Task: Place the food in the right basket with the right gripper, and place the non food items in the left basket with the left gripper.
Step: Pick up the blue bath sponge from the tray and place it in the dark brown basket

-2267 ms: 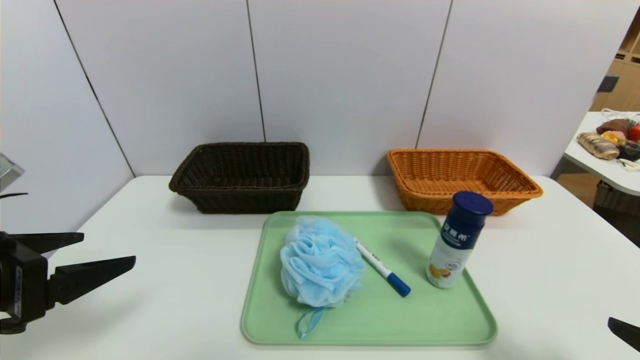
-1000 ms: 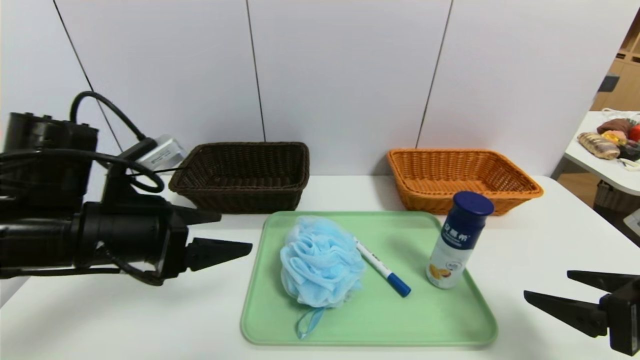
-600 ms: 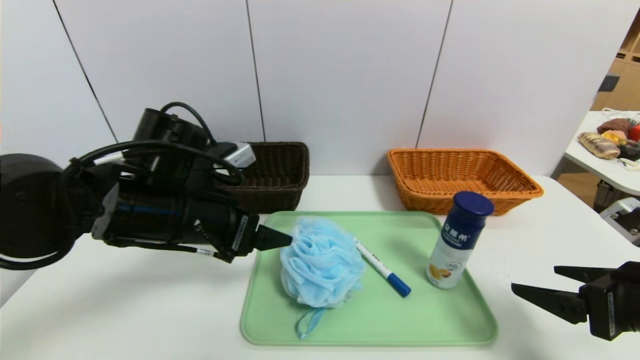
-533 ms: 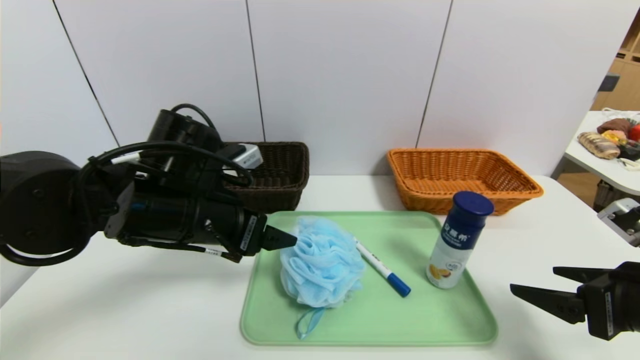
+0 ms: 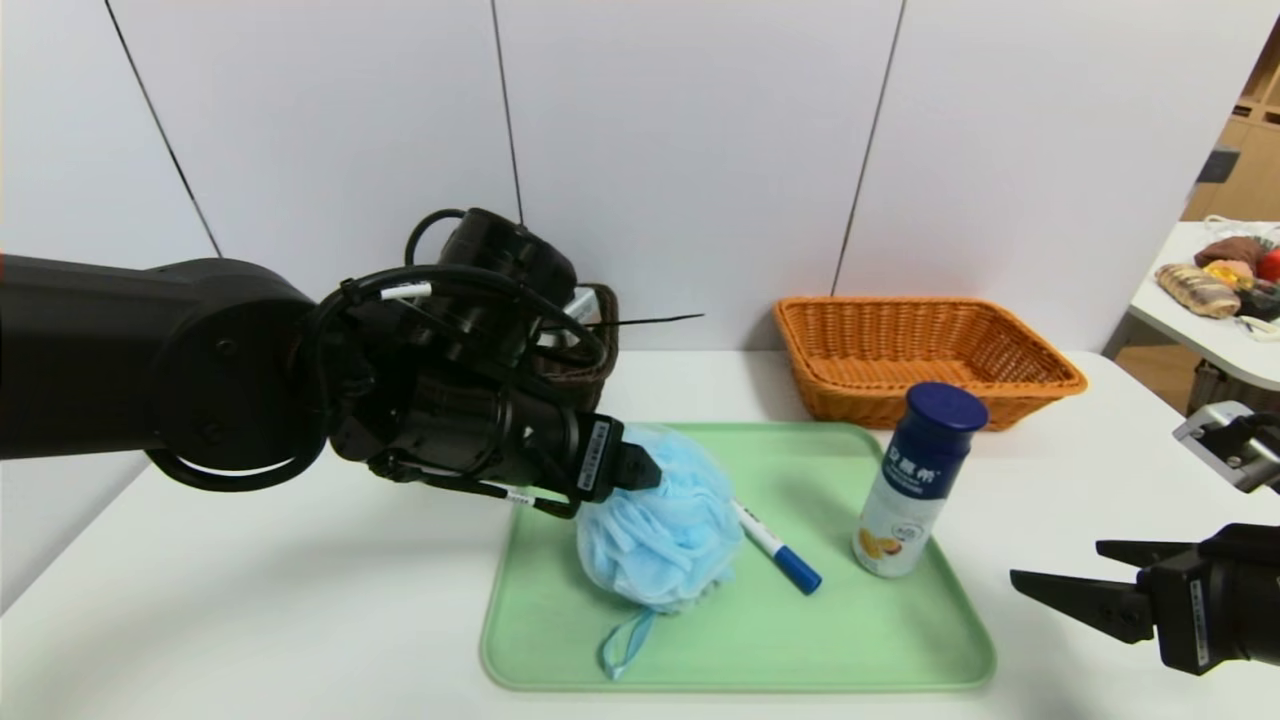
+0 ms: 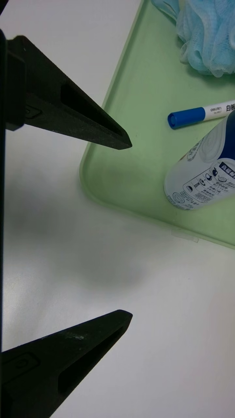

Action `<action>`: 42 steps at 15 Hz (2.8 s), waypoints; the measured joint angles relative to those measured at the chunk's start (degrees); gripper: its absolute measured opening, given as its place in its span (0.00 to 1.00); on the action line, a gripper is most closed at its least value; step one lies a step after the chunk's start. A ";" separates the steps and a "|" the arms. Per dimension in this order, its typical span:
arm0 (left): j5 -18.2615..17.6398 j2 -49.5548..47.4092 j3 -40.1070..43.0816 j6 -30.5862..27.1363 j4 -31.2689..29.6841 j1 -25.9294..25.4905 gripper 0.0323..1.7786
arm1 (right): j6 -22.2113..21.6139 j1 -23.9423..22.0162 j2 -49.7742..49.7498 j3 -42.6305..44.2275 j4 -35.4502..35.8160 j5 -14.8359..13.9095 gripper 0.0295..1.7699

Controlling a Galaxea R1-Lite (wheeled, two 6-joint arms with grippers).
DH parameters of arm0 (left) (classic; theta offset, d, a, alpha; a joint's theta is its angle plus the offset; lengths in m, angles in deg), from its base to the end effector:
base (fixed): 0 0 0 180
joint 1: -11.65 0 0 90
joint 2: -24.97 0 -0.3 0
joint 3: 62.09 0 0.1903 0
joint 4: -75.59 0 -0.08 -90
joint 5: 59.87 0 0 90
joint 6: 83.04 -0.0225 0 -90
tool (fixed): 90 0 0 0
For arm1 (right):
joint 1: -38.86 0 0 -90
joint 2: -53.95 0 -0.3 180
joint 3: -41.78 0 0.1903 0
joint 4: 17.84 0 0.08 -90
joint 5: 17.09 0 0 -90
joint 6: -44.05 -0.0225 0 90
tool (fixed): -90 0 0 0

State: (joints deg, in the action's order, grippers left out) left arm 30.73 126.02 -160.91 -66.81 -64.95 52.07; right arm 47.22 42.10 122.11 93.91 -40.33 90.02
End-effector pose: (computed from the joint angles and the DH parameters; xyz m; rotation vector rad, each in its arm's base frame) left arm 0.2470 -0.2100 0.2189 -0.0013 0.7792 -0.5571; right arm 0.1501 0.0151 0.1627 0.0289 0.6609 0.3600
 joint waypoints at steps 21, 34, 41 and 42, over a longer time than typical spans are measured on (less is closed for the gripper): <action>0.69 10.01 -2.68 6.23 -1.85 2.88 0.63 | -0.04 0.00 -0.35 -0.16 -0.02 -0.09 0.96; 5.22 0.88 -3.67 -3.11 -2.06 -0.21 0.13 | -0.09 -0.50 -0.49 0.02 0.13 -0.09 0.96; 4.80 -2.84 -17.37 -10.41 -2.01 -12.04 0.12 | -0.12 -0.52 -0.46 -0.57 2.17 -0.23 0.96; 4.47 -2.16 -20.13 -10.61 -1.88 -12.81 0.12 | -0.12 -0.50 -0.46 -0.61 2.17 -0.22 0.96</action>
State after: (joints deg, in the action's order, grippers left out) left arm 35.20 123.86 -181.04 -77.42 -66.83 39.26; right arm 47.10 41.60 121.65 93.30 -38.16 89.81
